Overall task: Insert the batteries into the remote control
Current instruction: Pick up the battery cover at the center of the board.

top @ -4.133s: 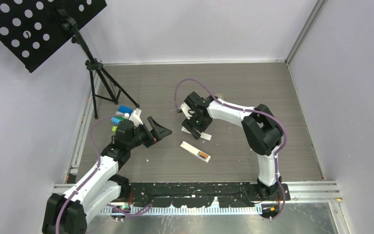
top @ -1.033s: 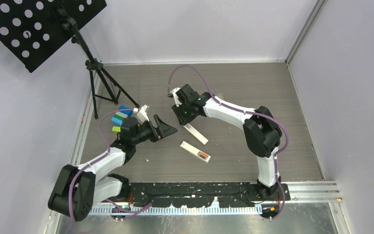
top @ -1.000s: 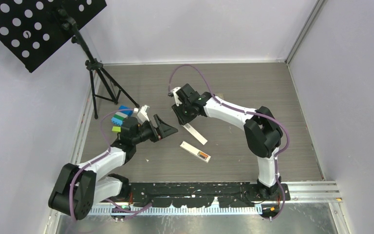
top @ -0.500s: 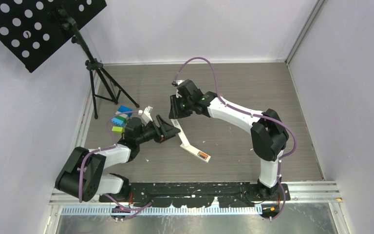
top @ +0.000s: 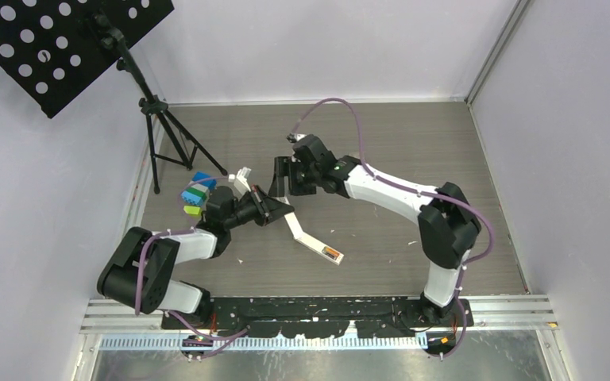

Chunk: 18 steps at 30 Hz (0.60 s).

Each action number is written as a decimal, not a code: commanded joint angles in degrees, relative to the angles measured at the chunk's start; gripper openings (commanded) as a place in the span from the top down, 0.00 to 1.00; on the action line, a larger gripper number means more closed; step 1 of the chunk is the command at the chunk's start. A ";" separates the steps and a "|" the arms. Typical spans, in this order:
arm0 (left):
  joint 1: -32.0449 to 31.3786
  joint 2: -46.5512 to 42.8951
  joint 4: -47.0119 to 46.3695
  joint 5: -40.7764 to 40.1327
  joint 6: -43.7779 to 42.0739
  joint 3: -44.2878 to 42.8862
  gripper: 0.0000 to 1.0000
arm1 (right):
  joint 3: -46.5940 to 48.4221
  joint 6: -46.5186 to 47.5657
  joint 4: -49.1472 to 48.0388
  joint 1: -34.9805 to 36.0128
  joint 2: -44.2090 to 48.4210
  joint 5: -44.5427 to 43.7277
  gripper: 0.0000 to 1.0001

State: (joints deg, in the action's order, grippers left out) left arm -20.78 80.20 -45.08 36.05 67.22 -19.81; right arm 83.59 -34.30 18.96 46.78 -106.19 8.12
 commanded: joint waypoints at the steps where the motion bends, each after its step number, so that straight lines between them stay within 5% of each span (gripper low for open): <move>1: -0.27 -2.37 -5.65 0.68 0.15 0.50 1.00 | -6.47 -3.92 -8.06 -0.13 11.36 0.11 0.24; 10: -0.36 -5.54 -9.40 -6.17 9.85 -3.65 1.00 | -30.72 -22.04 -20.86 -0.41 36.39 -9.36 0.20; 18: -2.71 -7.23 -13.81 -15.57 19.44 -7.10 1.00 | -39.66 -36.28 -34.81 2.10 41.46 -12.72 0.27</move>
State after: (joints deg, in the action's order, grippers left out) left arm -21.41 74.94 -53.19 27.18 81.10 -24.34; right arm 45.21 -62.00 -5.30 46.96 -65.08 -0.89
